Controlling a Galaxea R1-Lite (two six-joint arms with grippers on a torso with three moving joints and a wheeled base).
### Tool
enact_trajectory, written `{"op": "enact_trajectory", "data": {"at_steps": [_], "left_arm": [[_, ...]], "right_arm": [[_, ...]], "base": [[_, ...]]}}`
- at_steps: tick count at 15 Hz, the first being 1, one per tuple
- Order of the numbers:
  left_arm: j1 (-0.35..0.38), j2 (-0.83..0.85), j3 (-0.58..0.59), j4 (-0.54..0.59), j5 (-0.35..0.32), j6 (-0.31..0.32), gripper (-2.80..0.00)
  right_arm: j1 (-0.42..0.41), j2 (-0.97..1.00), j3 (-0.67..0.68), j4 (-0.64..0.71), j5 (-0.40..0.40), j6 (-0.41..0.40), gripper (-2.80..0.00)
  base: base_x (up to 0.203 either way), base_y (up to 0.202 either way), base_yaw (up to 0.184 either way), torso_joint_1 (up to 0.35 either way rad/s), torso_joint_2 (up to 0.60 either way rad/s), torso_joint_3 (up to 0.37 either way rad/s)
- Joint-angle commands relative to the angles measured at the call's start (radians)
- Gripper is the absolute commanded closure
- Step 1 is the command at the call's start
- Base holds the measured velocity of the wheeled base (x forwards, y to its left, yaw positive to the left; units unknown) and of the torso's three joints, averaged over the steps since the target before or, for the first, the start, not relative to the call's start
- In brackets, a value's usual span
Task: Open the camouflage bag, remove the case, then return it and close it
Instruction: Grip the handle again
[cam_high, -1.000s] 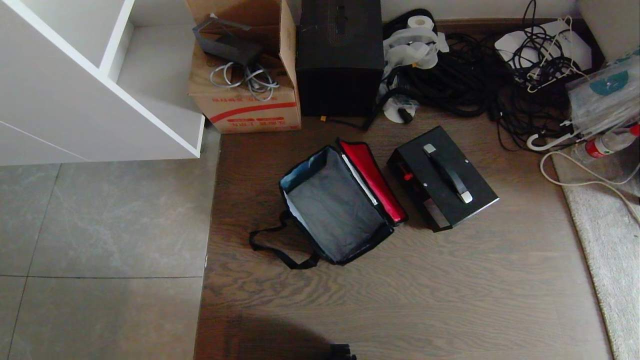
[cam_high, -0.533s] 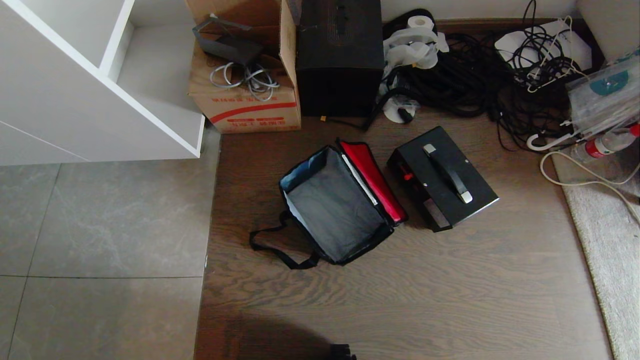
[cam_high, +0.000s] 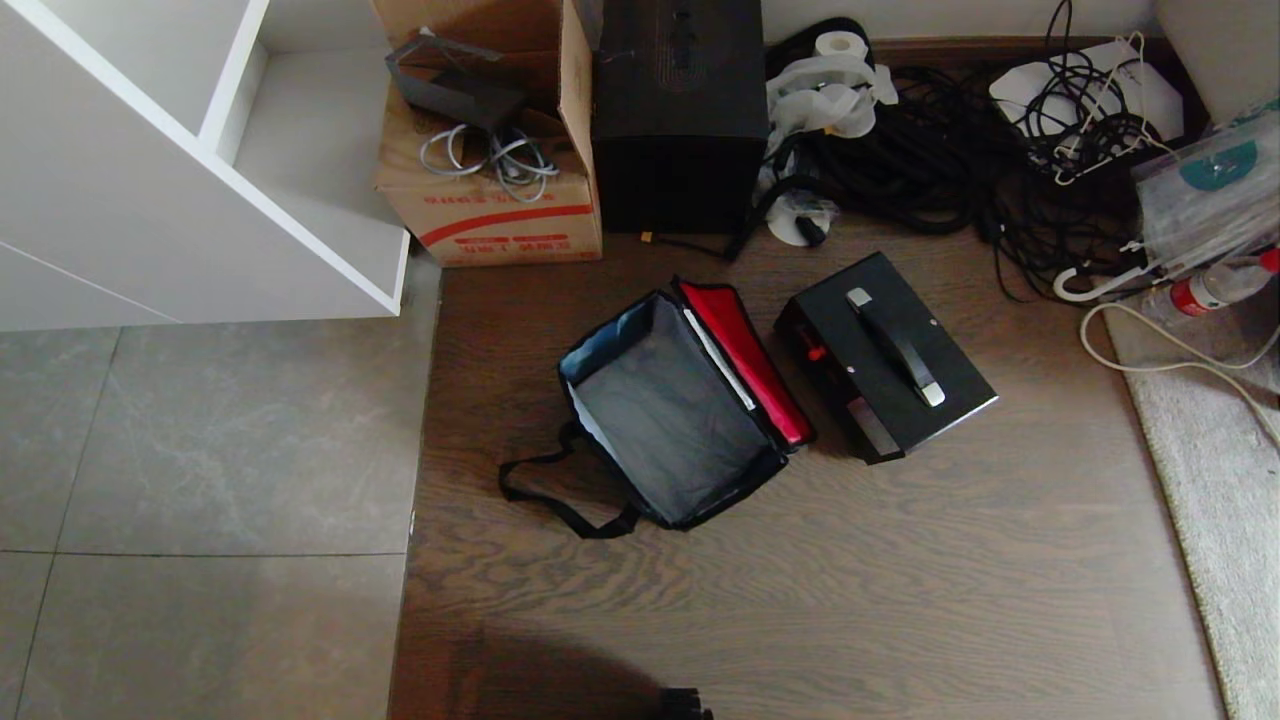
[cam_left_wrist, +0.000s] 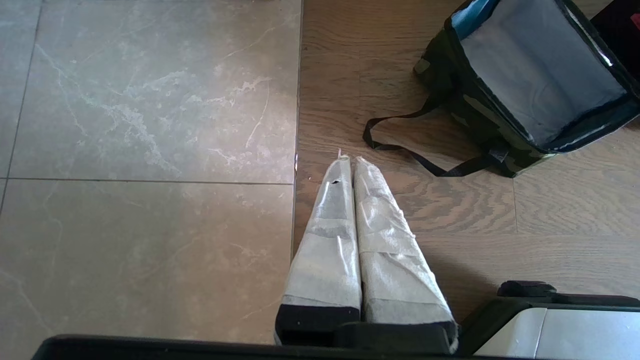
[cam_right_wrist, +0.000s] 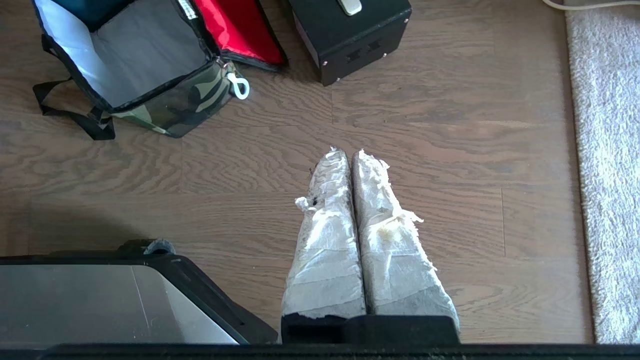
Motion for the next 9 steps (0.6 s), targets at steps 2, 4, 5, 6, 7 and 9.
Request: {"op": "enact_trajectory", "data": {"at_steps": [2,4,5,6,7,9], "left_arm": [[0.0,0.001,0.009,-0.001,0.0,0.0,0.0],[0.0,0.001,0.009,-0.001,0.0,0.0,0.0],[0.0,0.001,0.009,-0.001,0.0,0.0,0.0],[0.0,0.0,0.009,-0.001,0.0,0.0,0.0],[0.0,0.0,0.009,-0.001,0.0,0.0,0.0],[0.0,0.0,0.009,-0.001,0.0,0.0,0.0]], "right_arm": [[0.0,0.002,0.0,0.0,0.0,0.0,0.0],[0.0,0.002,0.0,0.0,0.0,0.0,0.0],[0.0,0.002,0.0,0.0,0.0,0.0,0.0],[0.0,0.002,0.0,0.0,0.0,0.0,0.0],[0.0,0.002,0.0,0.0,0.0,0.0,0.0],[0.0,0.002,0.0,0.0,0.0,0.0,0.0]], "base": [[0.0,0.0,0.0,0.0,0.0,0.0],[0.0,0.0,0.0,0.0,0.0,0.0],[0.0,0.0,0.0,0.0,0.0,0.0],[0.0,0.0,0.0,0.0,0.0,0.0],[0.0,0.0,0.0,0.0,0.0,0.0],[0.0,0.0,0.0,0.0,0.0,0.0]]}}
